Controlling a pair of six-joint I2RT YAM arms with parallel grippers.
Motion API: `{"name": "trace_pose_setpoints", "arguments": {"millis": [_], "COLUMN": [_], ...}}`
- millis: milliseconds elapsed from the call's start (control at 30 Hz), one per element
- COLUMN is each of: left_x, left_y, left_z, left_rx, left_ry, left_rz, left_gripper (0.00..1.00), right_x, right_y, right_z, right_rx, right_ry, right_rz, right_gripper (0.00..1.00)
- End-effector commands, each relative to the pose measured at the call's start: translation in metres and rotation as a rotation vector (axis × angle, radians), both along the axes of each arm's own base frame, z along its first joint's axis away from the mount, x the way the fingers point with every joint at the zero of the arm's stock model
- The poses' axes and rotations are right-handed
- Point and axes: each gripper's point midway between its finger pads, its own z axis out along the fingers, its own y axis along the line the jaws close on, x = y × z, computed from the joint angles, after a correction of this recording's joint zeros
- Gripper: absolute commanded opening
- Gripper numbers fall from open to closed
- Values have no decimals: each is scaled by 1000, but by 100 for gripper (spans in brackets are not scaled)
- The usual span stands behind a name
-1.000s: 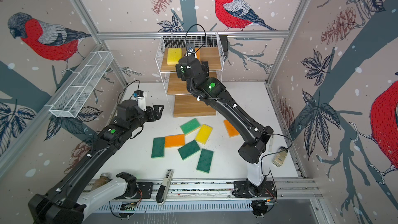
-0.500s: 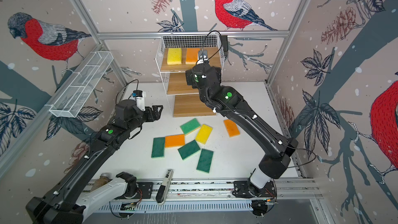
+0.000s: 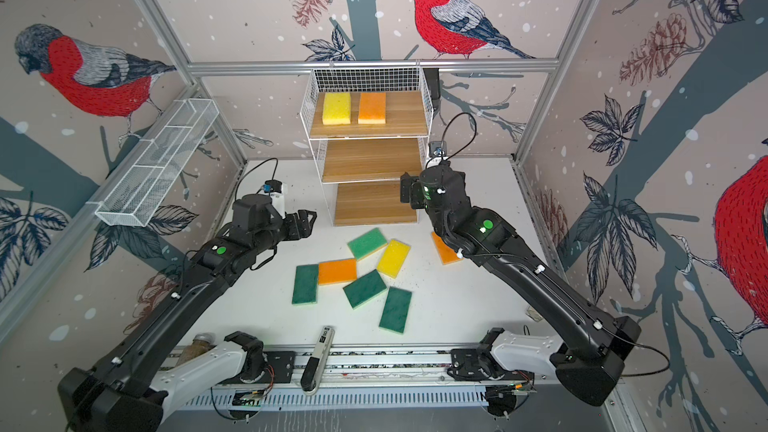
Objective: Place and organize the cleaning sponges onto the shelf
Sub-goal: 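Move the right gripper down toward the lone orange sponge on the table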
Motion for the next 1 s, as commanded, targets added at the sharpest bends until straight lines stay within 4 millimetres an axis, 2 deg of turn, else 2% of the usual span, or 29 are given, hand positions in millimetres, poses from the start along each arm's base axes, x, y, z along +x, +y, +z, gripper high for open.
{"name": "trace_pose_setpoints", "arguments": {"millis": [0, 267, 467, 700, 833, 967], "left_x": [-3, -7, -7, -4, 1, 6], "left_y": [-3, -14, -10, -9, -10, -14], "left_z": [-15, -25, -36, -42, -44, -41], "left_rx": [16, 2, 24, 28, 24, 15], "left_ry": [48, 46, 65, 77, 69, 61], "left_rz": [-3, 1, 30, 44, 55, 47], "left_gripper": [81, 81, 81, 81, 81, 81], "right_x": [-4, -6, -7, -12, -17, -21], "right_y": [-8, -58, -88, -124, -133, -144], "right_z": [-17, -103, -149, -195, -217, -230], "right_rx": [72, 90, 101, 121, 161, 185], "right_ry": [29, 183, 262, 356, 413, 443], "right_rz": [-5, -100, -179, -304, -319, -350], "right_gripper": [100, 99, 100, 100, 99, 100]}}
